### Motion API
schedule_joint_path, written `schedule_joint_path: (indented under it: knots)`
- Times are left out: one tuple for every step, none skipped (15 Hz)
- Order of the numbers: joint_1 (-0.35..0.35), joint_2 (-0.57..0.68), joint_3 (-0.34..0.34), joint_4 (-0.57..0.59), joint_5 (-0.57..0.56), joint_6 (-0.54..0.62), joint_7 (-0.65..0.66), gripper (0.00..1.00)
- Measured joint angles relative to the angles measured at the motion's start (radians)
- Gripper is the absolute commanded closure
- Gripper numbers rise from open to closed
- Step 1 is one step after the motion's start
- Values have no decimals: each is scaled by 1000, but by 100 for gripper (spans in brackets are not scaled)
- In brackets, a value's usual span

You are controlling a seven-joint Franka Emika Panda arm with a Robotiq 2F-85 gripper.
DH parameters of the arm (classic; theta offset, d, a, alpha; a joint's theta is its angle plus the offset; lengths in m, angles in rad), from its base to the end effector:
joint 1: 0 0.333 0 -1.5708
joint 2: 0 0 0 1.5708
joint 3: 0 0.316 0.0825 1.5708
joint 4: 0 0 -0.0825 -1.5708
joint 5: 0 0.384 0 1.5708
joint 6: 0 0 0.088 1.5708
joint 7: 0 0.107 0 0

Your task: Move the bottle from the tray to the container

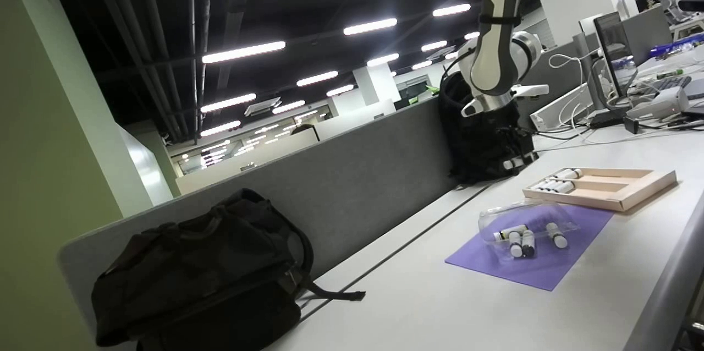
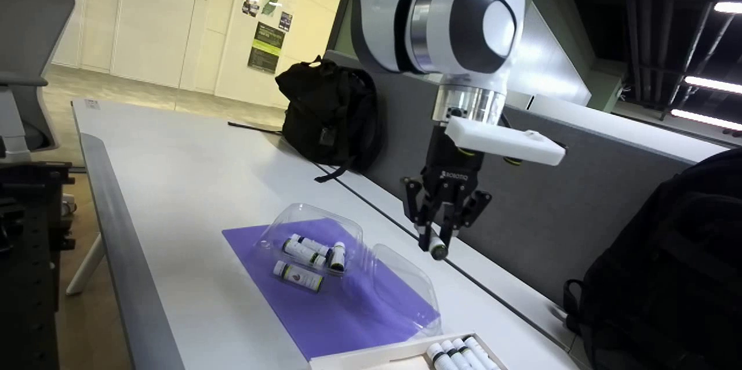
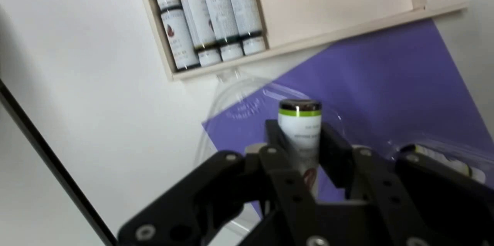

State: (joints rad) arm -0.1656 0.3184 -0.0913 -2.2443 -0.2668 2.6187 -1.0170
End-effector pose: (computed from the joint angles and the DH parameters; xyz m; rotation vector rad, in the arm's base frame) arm 0.5331 -0.1343 0.2292 2.6142 1.4170 -0.0841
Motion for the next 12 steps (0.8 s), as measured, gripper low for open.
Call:
schedule_joint_path:
  knots:
    - [13,-6,30,0,9,-20,-2,93]
    - [28,-8,57,0,18,-38,-3,93]
    - [43,-8,83,0,29,-54,-5,93]
    - [58,-7,107,-1,39,-68,-7,93]
    - [71,-7,129,-1,50,-81,-9,93]
    - [84,-5,147,-3,56,-92,-11,93]
    - [97,-3,161,-5,59,-105,-11,93]
    - [108,1,168,-7,60,-117,-11,93]
    - [114,7,172,-9,60,-130,-11,93]
    - [118,16,173,-11,60,-141,-11,93]
    - [117,27,173,-12,63,-145,-12,93]
    - [113,41,173,-13,71,-144,-19,93]
